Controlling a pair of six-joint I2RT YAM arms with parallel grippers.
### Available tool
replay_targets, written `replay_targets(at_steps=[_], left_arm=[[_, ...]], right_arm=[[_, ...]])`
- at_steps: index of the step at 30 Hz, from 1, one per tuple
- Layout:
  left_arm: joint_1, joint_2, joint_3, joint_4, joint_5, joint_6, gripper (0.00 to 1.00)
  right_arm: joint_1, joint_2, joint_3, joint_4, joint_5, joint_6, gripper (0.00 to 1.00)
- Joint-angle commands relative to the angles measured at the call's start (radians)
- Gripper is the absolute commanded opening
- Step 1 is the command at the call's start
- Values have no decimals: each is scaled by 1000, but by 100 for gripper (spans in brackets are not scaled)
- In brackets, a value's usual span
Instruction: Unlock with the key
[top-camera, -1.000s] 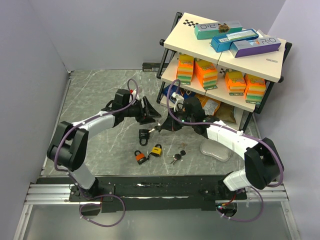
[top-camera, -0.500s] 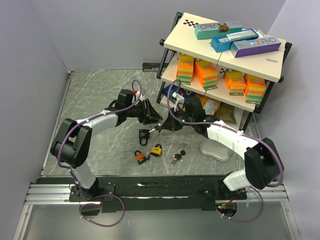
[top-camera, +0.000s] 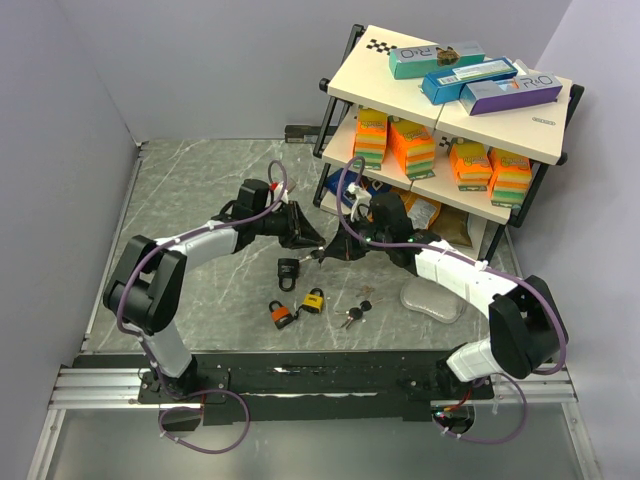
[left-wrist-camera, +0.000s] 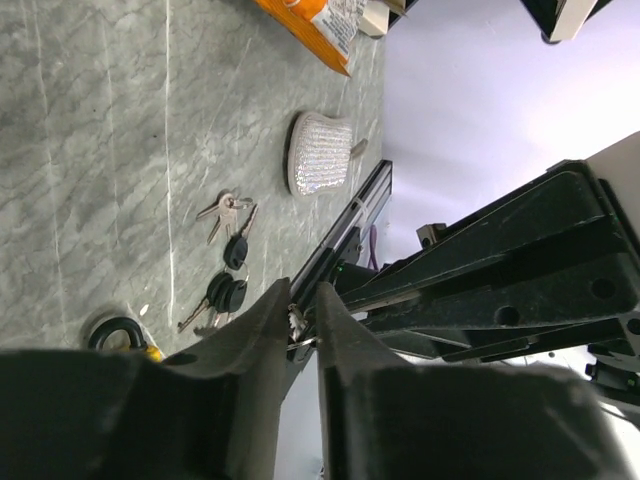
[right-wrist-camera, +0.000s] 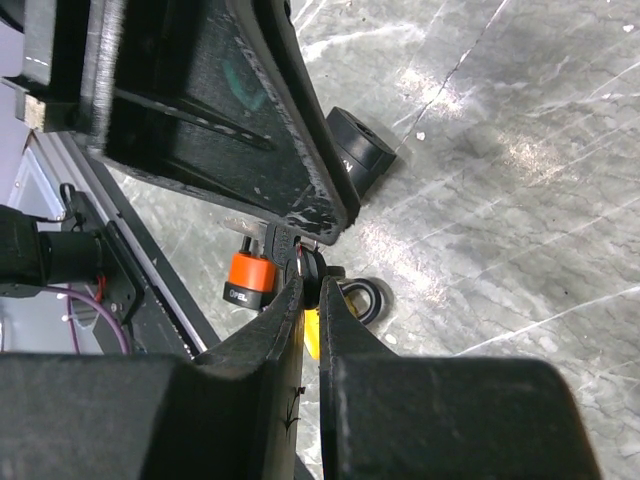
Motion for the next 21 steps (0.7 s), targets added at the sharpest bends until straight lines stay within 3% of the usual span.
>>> replay_targets(at_steps=[1, 4, 11, 13, 14, 17, 21], left_arm=[[-9, 10, 44, 43, 45, -9, 18], [-9, 10, 46, 44, 49, -9, 1], [-9, -19, 46, 43, 25, 3, 1], [-9, -48, 41, 53, 3, 8, 1], [-9, -59, 39, 64, -7, 14, 1], [-9, -97, 13, 101, -35, 17, 1], [-9, -135, -40, 217, -21, 5, 1]], right_arm=[[-8, -7, 36, 34, 1, 9, 0], [-8, -7, 35, 34, 3, 10, 0], [-14, -20, 30, 23, -8, 9, 2], [-17, -26, 33, 2, -10, -1, 21], [-23, -41, 32, -12, -8, -4, 46], [-34, -102, 6, -1, -10, 4, 72], [-86, -167, -11, 6, -60, 44, 78]])
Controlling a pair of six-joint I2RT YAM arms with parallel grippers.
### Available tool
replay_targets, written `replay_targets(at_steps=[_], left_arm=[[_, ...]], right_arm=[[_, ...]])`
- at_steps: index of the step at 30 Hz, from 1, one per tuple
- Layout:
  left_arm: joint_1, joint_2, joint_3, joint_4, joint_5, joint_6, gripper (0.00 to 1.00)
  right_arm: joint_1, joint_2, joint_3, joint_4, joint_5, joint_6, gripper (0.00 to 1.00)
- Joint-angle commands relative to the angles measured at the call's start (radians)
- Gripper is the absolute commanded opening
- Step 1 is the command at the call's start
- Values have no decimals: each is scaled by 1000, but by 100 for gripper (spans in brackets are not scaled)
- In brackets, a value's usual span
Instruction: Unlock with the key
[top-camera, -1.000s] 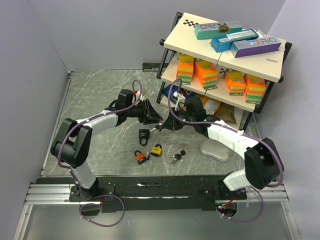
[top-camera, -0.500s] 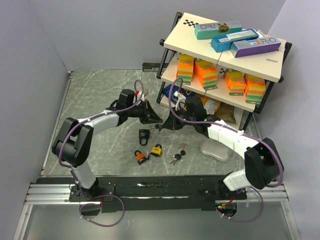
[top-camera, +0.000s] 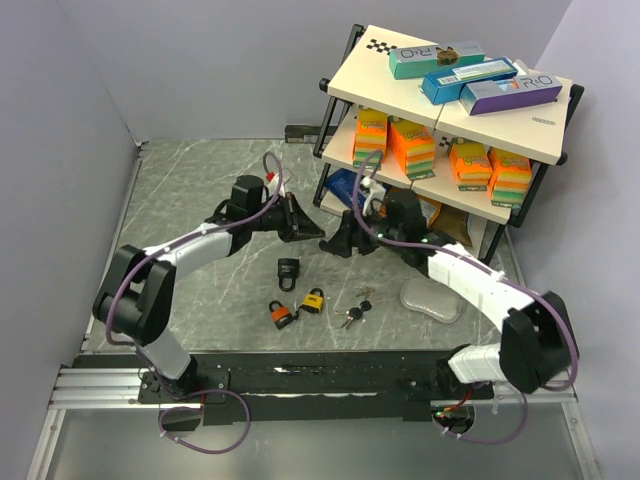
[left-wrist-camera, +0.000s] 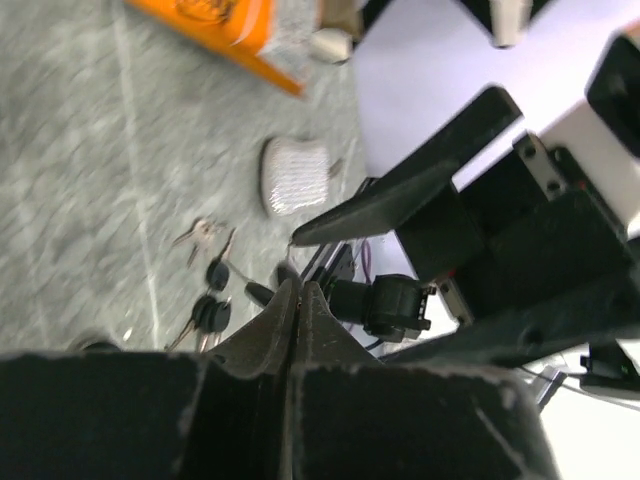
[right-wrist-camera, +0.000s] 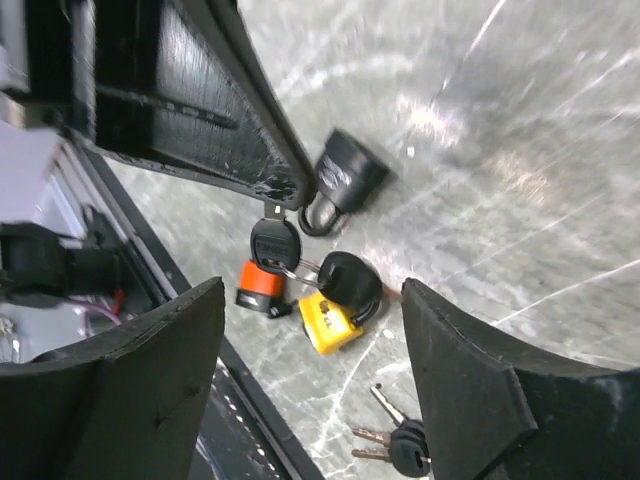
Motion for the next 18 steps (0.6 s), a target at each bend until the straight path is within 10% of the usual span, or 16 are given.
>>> replay_targets(at_steps=[1, 18], left_arm=[[-6, -87, -38, 180, 7, -3, 1], [-46, -153, -96, 372, 64, -23, 1]], right_arm=[[-54, -117, -13, 41, -71, 44, 78], [-72, -61, -9, 184, -272, 133, 59]])
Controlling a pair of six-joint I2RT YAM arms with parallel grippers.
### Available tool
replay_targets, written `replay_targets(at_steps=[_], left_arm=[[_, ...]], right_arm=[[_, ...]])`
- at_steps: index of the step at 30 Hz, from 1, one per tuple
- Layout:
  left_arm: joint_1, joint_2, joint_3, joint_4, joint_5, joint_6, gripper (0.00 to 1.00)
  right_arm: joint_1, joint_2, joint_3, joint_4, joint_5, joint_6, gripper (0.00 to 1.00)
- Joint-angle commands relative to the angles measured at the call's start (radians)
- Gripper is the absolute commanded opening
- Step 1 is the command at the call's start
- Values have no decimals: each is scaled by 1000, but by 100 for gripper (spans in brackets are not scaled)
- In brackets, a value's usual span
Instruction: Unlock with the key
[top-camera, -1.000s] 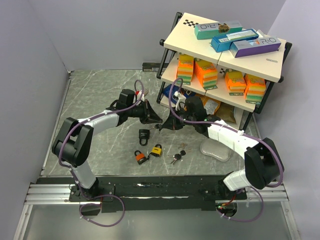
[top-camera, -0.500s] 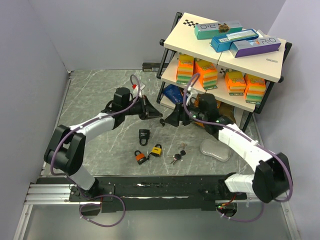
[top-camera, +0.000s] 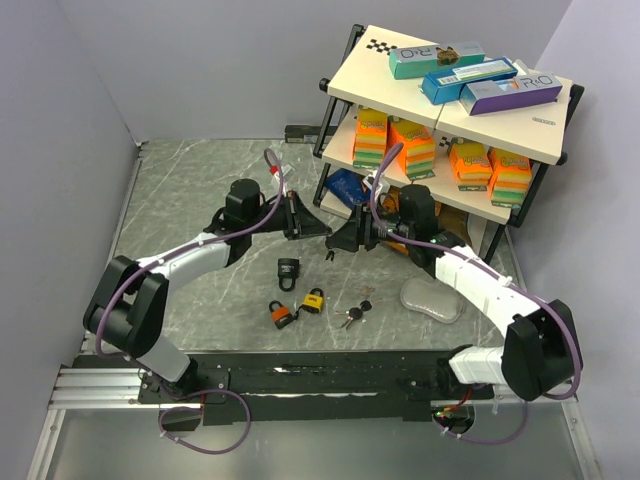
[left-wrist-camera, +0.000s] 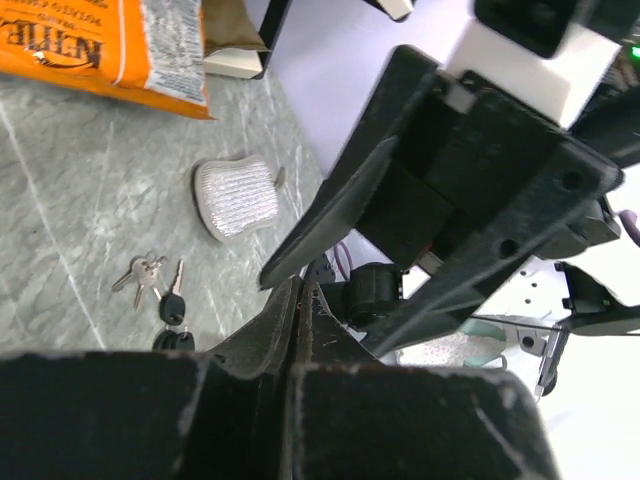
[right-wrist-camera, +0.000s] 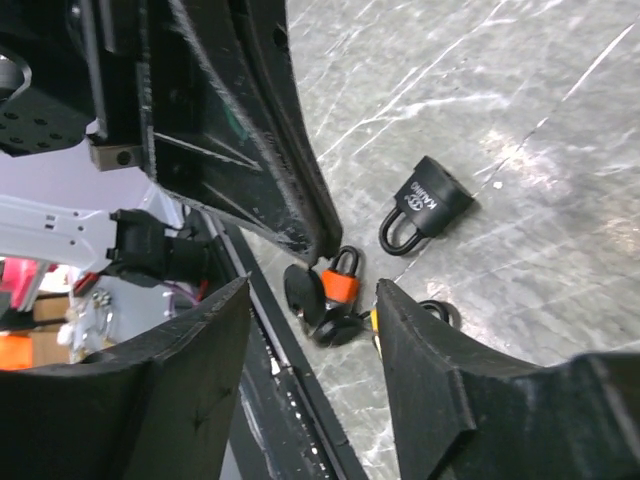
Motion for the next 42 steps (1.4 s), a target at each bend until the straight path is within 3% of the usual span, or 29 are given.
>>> replay_targets(at_steps=[1, 11, 20, 25, 26, 28, 30, 32, 35, 36, 39, 42], left_arm=[[-7, -59, -9, 96, 27, -6, 1], [-7, -72, -22, 103, 27, -8, 1], [-10, -95, -30, 97, 12, -2, 1], [-17, -102, -23, 74, -7, 9, 1], [-17, -105, -19, 45, -22, 21, 4], [-20, -113, -13, 30, -22, 31, 44], [-23, -122, -3, -36, -40, 64, 76], [-35, -162, 27, -205, -106, 144, 85], [-62, -257, 51, -466, -360, 225, 90], [-75, -291, 48, -528, -558, 230, 91], [-161, -444, -7, -662, -948, 227, 96], [-184, -593, -85, -708, -1089, 172, 96]], right_arm=[[-1, 20, 8, 67, -62, 26, 57], [-1, 19, -15, 123, -98, 65, 37], [-1, 36, -21, 165, -134, 97, 0], [-3, 13, -24, 142, -115, 88, 0], [-3, 8, -24, 130, -105, 85, 0], [-1, -18, -18, 90, -45, 51, 0], [-3, -56, -1, -7, 71, 19, 0], [-14, -107, 8, -110, 151, -23, 0], [-41, -180, 0, -210, 302, -56, 0], [-50, -200, -7, -223, 323, -69, 0], [-78, -280, -40, -251, 379, -87, 0], [-89, -340, -67, -258, 400, -99, 0]])
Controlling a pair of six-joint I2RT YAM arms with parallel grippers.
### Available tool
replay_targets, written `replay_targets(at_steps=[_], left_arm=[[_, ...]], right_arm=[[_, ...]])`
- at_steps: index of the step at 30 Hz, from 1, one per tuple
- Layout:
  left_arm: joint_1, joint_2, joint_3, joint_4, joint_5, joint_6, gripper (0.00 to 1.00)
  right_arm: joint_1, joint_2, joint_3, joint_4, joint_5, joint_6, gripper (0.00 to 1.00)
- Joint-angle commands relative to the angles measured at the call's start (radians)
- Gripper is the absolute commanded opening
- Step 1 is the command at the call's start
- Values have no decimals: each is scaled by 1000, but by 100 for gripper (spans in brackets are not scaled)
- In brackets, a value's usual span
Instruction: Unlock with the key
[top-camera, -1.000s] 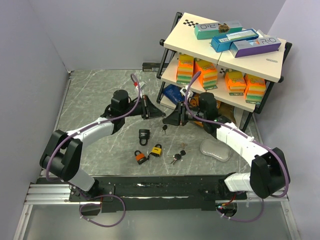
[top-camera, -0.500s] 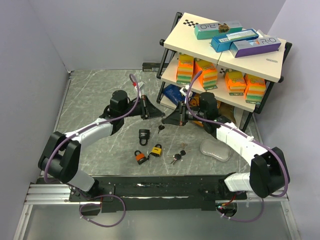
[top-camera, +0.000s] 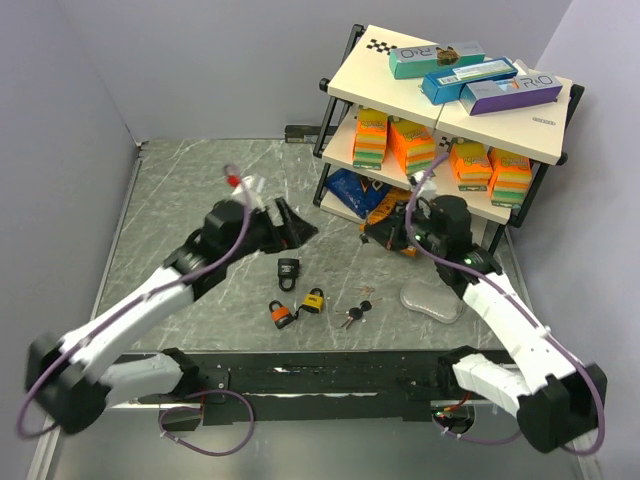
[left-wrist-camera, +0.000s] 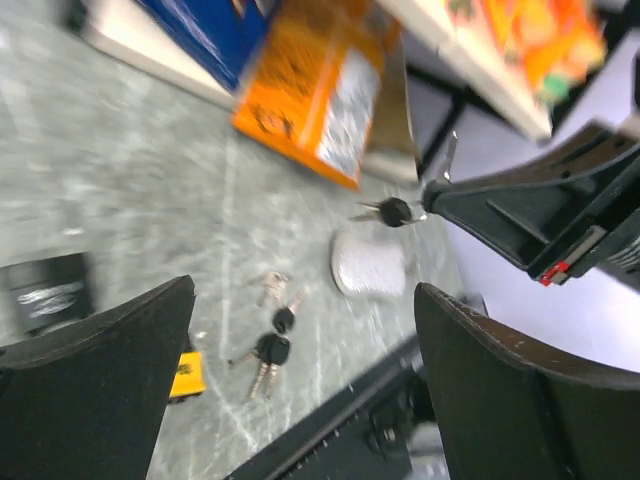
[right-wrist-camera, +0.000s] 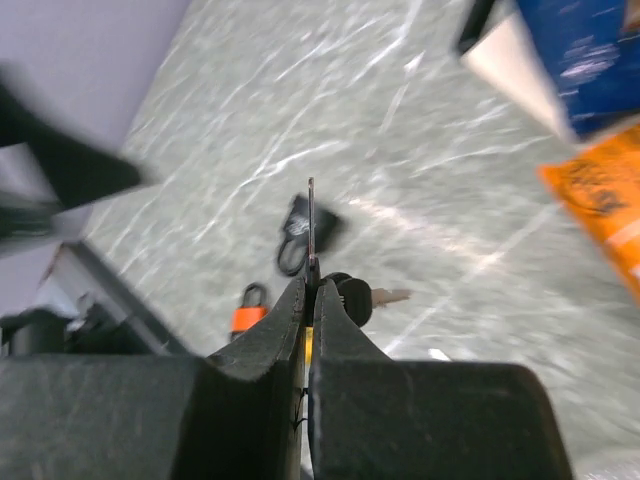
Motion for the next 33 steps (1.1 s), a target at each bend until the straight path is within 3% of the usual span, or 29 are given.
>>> replay_targets(at_steps=[1, 3, 6, 7, 10, 11, 14, 16, 23, 33], left_arm=[[-35, -231, -85, -190, -475, -30, 96], [-35, -295, -164, -221, -525, -79, 96], [-9, -402, -261, -145, -428, -84, 97], [-5, -408, -265, -186, -415, -160, 99], [-3, -308, -210, -348, -398, -263, 88], [-8, -272, -185, -479, -407, -267, 86], [-12, -123, -94, -678, -425, -285, 87], [-14, -41, -59, -721, -387, -297, 87], [-66, 73, -56, -740, -254, -383, 83], [-121, 236, -87, -568, -115, -442, 82]], right_arm=[[-14, -87, -38, -51, 97, -49, 0], [-17, -105, -46, -51, 105, -53, 0], [-17, -108, -41, -45, 105, -64, 0], [-17, -105, -40, -39, 105, -64, 0], [-15, -96, -44, -25, 100, -50, 0], [-17, -93, -49, -25, 97, -47, 0], [-17, -98, -63, -23, 99, -32, 0], [-17, -101, -69, -23, 110, -30, 0], [-17, -108, -80, -49, 129, -46, 0], [-17, -96, -94, -22, 80, -53, 0]])
